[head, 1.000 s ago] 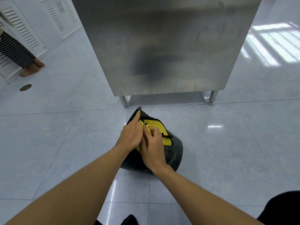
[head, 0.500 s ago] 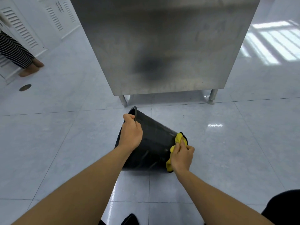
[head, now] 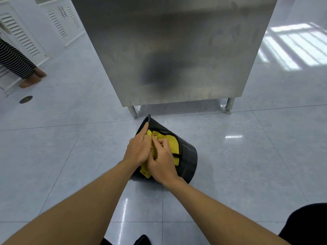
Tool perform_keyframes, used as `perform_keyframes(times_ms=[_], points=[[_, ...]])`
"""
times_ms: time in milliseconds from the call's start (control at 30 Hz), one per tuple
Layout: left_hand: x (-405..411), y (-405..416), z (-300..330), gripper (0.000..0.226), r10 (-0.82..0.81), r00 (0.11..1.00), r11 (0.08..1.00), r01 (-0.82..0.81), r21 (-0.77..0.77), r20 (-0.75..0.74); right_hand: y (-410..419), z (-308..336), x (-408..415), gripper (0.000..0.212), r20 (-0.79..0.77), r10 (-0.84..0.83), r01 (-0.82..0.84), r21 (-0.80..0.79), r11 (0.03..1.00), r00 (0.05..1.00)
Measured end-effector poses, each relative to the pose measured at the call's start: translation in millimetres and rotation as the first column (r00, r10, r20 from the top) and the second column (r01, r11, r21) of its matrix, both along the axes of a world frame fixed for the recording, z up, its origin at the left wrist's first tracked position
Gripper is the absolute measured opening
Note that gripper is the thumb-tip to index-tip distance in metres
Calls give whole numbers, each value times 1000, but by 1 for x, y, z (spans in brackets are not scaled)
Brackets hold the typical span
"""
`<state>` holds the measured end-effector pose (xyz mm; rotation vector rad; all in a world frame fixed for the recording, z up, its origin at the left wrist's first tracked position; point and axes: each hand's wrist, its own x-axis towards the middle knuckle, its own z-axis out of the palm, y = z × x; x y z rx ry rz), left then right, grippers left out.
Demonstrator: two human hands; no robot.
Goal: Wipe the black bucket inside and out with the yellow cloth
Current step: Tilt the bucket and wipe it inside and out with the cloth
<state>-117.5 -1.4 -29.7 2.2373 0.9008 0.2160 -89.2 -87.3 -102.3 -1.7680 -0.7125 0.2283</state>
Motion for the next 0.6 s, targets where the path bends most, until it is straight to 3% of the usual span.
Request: perform_keyframes(times_ms=[100, 200, 300, 400, 500, 600], points=[[1, 3, -6, 47, 3, 997, 988, 8, -157, 71, -4, -10, 3, 60, 99, -46, 47, -13, 999, 994], [4, 5, -10, 23, 40, 994, 982, -20, -187, 104, -16, -21, 9, 55, 235, -126, 156, -117, 981, 964], [2, 12, -13, 32, 40, 996, 989, -28, -146, 81, -31, -37, 19, 52, 321, -205, 306, -303, 903, 925], [-2, 18, -21, 52, -23, 1000, 994, 24, -106, 15, -39, -53, 20, 60, 241, -203, 289, -409, 866, 949], [2, 17, -24, 53, -16, 1000, 994, 18, -105, 23, -33, -47, 17, 57, 154, -210, 252, -344, 905, 965], [5, 14, -22, 52, -17, 997, 995, 24, -96, 71, -18, -27, 13, 50, 182, -143, 194, -305, 932, 973]])
